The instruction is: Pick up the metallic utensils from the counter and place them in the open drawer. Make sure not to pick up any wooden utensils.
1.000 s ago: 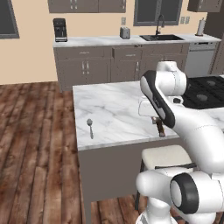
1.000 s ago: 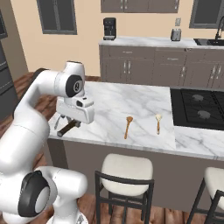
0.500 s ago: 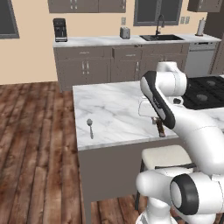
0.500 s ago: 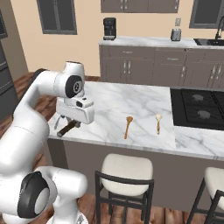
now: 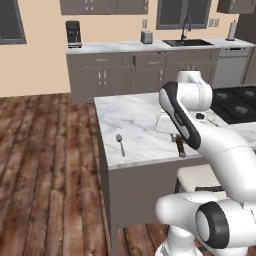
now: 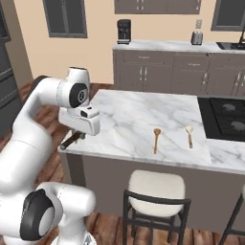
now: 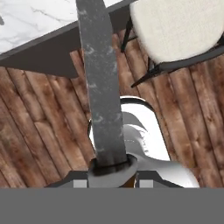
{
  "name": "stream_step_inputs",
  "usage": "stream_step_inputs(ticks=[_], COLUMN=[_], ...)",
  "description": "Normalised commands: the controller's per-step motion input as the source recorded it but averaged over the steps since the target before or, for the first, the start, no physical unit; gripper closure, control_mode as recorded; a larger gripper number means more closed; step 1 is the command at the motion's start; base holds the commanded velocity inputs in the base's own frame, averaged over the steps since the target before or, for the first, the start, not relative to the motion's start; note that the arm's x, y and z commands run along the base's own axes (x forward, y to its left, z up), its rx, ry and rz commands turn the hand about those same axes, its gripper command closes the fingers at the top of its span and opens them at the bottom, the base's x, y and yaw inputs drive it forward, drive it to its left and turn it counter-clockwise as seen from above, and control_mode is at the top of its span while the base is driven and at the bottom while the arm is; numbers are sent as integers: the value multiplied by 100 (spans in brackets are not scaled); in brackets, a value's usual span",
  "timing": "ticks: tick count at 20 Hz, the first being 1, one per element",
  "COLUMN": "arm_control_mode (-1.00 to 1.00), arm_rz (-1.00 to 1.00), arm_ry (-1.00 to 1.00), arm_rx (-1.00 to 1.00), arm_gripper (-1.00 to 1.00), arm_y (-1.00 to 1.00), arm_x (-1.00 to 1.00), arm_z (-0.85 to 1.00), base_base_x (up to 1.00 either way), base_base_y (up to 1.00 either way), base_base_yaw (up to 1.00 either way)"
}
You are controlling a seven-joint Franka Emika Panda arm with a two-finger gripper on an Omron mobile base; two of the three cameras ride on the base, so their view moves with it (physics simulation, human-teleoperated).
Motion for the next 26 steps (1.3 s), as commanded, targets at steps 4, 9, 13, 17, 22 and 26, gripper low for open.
stream_step_inputs(ticks=[4, 9, 13, 17, 22, 26], arm_control_mode=[100, 100, 100, 100, 100, 100], arm_rz=[0, 0, 0, 0, 0, 0], arm_ry=[0, 0, 0, 0, 0, 0], arm_rx=[0, 0, 0, 0, 0, 0], arm_gripper=[100, 100, 100, 100, 100, 100], arm_y=[0, 0, 0, 0, 0, 0], arm_x=[0, 0, 0, 0, 0, 0], arm_z=[0, 0, 0, 0, 0, 0], base_base_x=[-2, 0, 0, 31, 75, 99], base_base_y=[100, 100, 100, 100, 99, 83], base_base_yaw=[-12, -13, -18, -9, -8, -14])
